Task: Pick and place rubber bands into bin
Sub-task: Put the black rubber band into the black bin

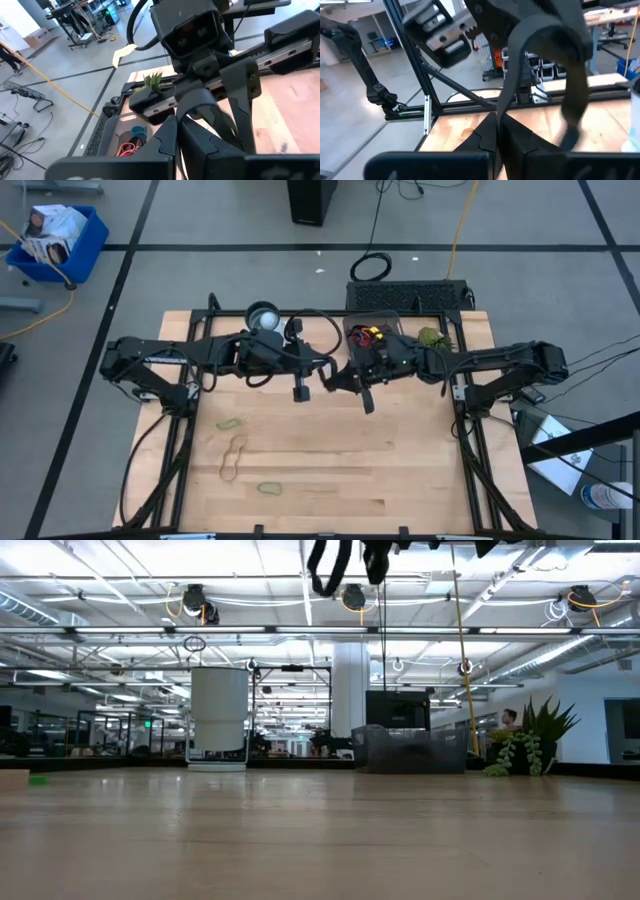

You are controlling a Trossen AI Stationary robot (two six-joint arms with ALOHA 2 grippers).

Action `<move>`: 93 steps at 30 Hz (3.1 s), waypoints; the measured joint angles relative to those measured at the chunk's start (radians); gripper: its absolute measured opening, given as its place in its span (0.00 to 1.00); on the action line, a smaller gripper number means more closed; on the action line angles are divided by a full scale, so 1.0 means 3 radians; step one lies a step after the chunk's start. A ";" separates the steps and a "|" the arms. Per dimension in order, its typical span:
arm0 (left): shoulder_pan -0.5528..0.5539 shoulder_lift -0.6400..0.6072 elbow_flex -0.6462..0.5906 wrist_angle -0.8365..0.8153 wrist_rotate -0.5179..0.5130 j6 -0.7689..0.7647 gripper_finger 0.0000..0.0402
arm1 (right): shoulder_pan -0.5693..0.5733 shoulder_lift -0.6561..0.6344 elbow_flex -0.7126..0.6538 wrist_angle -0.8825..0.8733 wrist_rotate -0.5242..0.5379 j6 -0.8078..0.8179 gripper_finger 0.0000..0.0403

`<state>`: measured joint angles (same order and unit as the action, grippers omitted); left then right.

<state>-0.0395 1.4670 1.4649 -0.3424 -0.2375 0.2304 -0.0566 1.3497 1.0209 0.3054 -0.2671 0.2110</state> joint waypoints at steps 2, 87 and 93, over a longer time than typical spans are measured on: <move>0.0000 0.0000 0.0000 0.0000 0.0001 -0.0006 0.07 | 0.0000 -0.0001 0.0000 -0.0001 -0.0001 -0.0034 0.02; -0.0025 -0.0023 -0.0002 -0.1958 0.0451 -0.1651 0.60 | -0.1525 0.0148 -0.0001 -0.1723 0.1247 -0.0316 0.00; -0.0025 -0.0024 -0.0002 -0.1947 0.0444 -0.1652 0.60 | -0.1606 0.0508 0.0000 -0.1726 0.1391 -0.0399 0.00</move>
<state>-0.0471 1.4597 1.4643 -0.9266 -0.1043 -0.2653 -0.5385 1.5020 1.0208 -0.2124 0.1501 0.0913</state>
